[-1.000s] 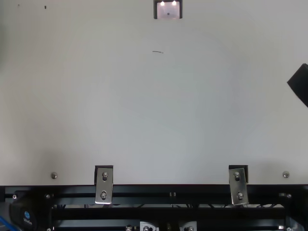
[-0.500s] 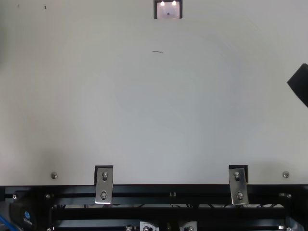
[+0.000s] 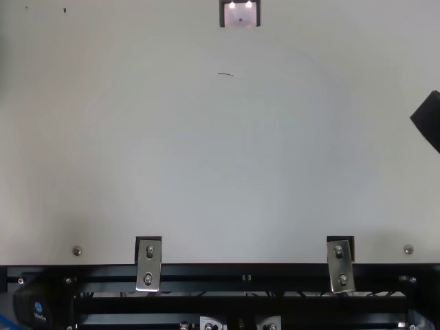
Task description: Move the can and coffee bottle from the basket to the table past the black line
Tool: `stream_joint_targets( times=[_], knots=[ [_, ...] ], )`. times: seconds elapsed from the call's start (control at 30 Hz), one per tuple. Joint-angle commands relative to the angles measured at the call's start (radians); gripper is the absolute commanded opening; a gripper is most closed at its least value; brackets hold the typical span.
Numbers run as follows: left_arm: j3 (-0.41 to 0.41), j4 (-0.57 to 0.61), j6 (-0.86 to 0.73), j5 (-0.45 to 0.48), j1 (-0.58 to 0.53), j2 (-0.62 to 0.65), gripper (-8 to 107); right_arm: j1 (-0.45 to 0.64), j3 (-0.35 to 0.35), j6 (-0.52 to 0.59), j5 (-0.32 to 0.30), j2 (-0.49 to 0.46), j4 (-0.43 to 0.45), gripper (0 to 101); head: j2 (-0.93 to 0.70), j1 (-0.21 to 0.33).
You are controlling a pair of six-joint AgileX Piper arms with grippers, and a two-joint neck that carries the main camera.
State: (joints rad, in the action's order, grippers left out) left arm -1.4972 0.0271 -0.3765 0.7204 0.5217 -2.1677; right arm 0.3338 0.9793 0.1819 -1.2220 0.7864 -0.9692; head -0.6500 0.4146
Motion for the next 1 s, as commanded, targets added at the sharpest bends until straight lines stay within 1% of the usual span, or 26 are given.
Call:
stream_joint_targets(
  times=[0.0,0.27,0.47,0.77,0.97],
  knots=[
    [0.011,0.014,0.007,-0.025,-0.004,0.062,10,0.0,0.0,0.0,0.0,0.0,0.0,101,-0.011,0.02],
    [0.066,0.088,0.039,-0.103,-0.021,0.241,10,0.0,0.0,0.0,0.0,0.0,0.0,101,-0.011,0.02],
    [0.116,0.173,0.046,-0.142,-0.037,0.368,10,0.0,0.0,0.0,0.0,0.0,0.0,101,-0.011,0.02],
    [0.189,0.297,0.047,-0.174,-0.071,0.532,10,0.0,0.0,0.0,0.0,0.0,0.0,101,-0.011,0.02],
    [0.237,0.333,0.062,-0.175,-0.123,0.633,10,0.0,0.0,0.0,0.0,0.0,0.0,101,-0.011,0.02]
  ],
)
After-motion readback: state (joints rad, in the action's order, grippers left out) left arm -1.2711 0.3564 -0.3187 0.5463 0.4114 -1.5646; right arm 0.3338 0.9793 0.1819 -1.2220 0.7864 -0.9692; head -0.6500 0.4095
